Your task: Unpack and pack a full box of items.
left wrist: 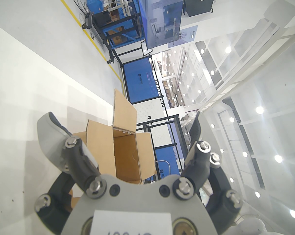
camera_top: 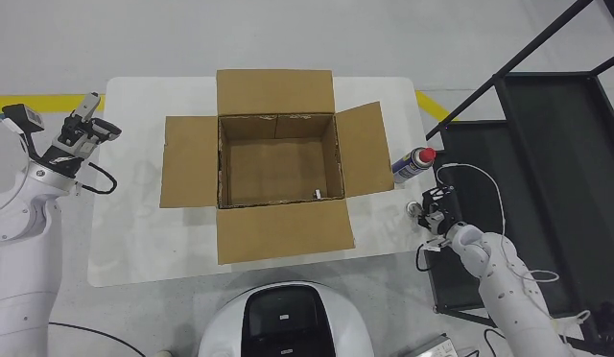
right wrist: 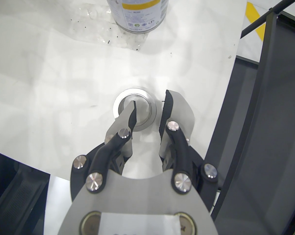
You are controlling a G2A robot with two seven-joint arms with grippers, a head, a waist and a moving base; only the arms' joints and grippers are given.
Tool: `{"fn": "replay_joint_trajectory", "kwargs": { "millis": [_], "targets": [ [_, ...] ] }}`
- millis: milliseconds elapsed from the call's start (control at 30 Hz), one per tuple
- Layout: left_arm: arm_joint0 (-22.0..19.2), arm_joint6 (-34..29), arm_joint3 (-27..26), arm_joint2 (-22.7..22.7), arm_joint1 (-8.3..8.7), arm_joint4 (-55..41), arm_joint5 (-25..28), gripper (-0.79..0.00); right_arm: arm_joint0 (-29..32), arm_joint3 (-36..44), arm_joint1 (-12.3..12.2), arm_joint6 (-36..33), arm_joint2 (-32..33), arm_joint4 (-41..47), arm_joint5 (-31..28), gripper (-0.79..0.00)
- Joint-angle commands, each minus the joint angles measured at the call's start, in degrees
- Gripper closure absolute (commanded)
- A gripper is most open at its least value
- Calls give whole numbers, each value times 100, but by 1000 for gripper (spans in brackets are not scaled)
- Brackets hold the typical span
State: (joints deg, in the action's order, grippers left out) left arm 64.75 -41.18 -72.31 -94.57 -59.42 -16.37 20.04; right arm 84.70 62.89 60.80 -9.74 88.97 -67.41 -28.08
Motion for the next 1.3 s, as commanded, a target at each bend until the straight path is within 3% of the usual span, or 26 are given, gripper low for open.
{"fn": "replay_joint_trajectory", "kwargs": {
  "millis": [0,167,267,533,1000,1267],
  "targets": [
    [0,0,0,0,0,0,0,-785,-48,-50,6,-17,-42,-12,10,-163],
    [0,0,0,0,0,0,0,-785,-118,-120,16,-1,-139,-72,34,-132],
    [0,0,0,0,0,0,0,-785,-143,-143,20,6,-173,-98,83,0],
    [0,0,0,0,0,0,0,-785,-41,61,-3,152,-108,-174,184,0],
    [0,0,0,0,0,0,0,-785,704,981,-76,336,286,9,96,0],
    [0,0,0,0,0,0,0,-785,679,794,-43,248,245,806,-330,0]
  ]
}}
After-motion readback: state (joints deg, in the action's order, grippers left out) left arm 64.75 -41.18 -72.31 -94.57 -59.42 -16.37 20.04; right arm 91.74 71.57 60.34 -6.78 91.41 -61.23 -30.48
